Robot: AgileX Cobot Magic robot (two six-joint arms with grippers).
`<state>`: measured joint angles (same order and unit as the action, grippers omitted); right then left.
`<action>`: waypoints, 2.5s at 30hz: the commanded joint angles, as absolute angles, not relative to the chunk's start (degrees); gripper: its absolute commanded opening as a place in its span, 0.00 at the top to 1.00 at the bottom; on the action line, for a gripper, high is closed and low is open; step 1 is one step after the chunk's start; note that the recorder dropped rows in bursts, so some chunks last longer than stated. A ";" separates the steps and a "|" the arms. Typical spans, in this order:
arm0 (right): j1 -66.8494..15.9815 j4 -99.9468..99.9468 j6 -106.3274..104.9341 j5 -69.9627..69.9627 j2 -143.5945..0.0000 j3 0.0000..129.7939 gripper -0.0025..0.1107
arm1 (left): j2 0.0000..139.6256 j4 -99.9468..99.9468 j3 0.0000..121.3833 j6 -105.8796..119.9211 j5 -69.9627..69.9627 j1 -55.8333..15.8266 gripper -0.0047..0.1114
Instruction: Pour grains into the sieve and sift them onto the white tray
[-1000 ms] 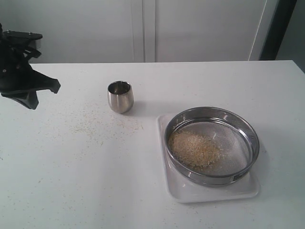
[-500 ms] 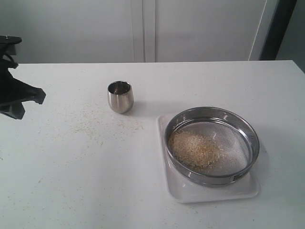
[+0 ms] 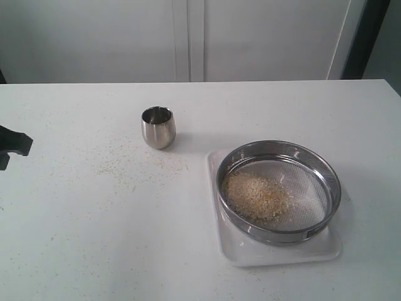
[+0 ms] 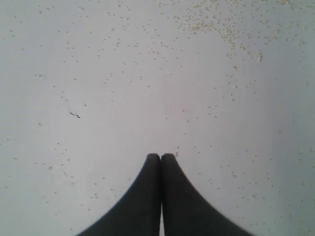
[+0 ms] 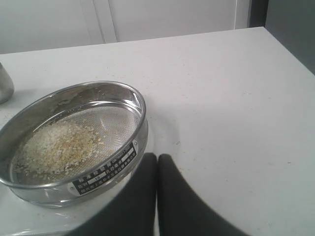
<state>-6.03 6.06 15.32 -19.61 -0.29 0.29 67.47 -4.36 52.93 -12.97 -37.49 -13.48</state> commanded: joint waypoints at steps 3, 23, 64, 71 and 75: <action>-6.27 6.09 15.29 -19.20 0.00 0.00 0.98 | 60.34 -3.96 47.64 -13.56 -37.73 -13.30 0.96; -6.27 6.09 15.29 -19.20 0.00 0.00 0.98 | 48.00 -3.96 41.68 -13.25 -48.85 -13.30 0.96; -6.27 6.09 15.29 -19.20 0.00 0.00 0.98 | 48.00 -3.96 41.68 -12.66 -53.61 -13.30 0.96; -6.27 6.09 15.29 -19.20 0.00 0.00 0.98 | 48.00 -3.96 41.68 -12.66 -53.61 -13.30 0.96; -6.27 7.76 15.17 -19.30 0.00 0.00 0.98 | 48.00 -3.96 41.68 -12.66 -53.61 -13.30 0.96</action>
